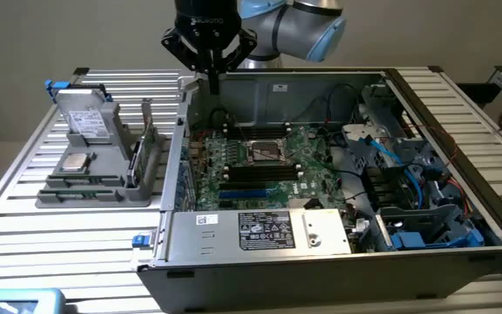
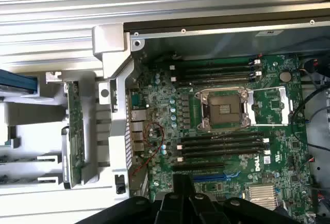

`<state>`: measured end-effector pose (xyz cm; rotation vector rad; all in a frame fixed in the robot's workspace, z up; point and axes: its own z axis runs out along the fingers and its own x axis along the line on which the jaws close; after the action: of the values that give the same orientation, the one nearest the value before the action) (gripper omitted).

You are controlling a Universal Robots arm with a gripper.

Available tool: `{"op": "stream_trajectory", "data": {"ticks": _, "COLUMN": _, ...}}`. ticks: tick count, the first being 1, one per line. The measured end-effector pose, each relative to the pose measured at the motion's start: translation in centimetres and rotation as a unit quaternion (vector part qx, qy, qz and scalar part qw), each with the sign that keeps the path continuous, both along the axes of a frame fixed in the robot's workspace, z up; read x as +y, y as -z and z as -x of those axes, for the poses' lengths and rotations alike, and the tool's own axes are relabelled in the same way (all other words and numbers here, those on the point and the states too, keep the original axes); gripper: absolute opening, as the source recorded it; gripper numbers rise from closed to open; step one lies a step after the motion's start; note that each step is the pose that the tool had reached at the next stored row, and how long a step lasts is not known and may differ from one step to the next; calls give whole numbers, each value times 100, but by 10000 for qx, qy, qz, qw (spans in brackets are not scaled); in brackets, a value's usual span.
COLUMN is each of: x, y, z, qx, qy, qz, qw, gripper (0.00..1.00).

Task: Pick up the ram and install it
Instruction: 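Reach for the ram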

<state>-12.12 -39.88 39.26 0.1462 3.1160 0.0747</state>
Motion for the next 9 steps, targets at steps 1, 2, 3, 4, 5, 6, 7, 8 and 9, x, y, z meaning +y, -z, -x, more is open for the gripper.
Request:
{"op": "stream_trajectory", "data": {"ticks": 1, "x": 0, "y": 0, "z": 0, "qx": 0, "qy": 2, "qz": 0, "qw": 10000, "gripper": 11}}
{"op": "stream_trajectory", "data": {"ticks": 2, "x": 0, "y": 0, "z": 0, "qx": 0, "qy": 4, "qz": 0, "qw": 10000, "gripper": 11}}
{"op": "stream_trajectory", "data": {"ticks": 3, "x": 0, "y": 0, "z": 0, "qx": 0, "qy": 6, "qz": 0, "qw": 10000, "gripper": 11}}
{"op": "stream_trajectory", "data": {"ticks": 4, "x": 0, "y": 0, "z": 0, "qx": 0, "qy": 9, "qz": 0, "qw": 10000, "gripper": 11}}
{"op": "stream_trajectory", "data": {"ticks": 5, "x": 0, "y": 0, "z": 0, "qx": 0, "qy": 11, "qz": 0, "qw": 10000, "gripper": 11}}
{"op": "stream_trajectory", "data": {"ticks": 6, "x": 0, "y": 0, "z": 0, "qx": 0, "qy": 13, "qz": 0, "qw": 10000, "gripper": 11}}
{"op": "stream_trajectory", "data": {"ticks": 7, "x": 0, "y": 0, "z": 0, "qx": 0, "qy": 15, "qz": 0, "qw": 10000, "gripper": 11}}
{"op": "stream_trajectory", "data": {"ticks": 8, "x": 0, "y": 0, "z": 0, "qx": 0, "qy": 17, "qz": 0, "qw": 10000, "gripper": 11}}
{"op": "stream_trajectory", "data": {"ticks": 9, "x": 0, "y": 0, "z": 0, "qx": 0, "qy": 19, "qz": 0, "qw": 10000, "gripper": 11}}
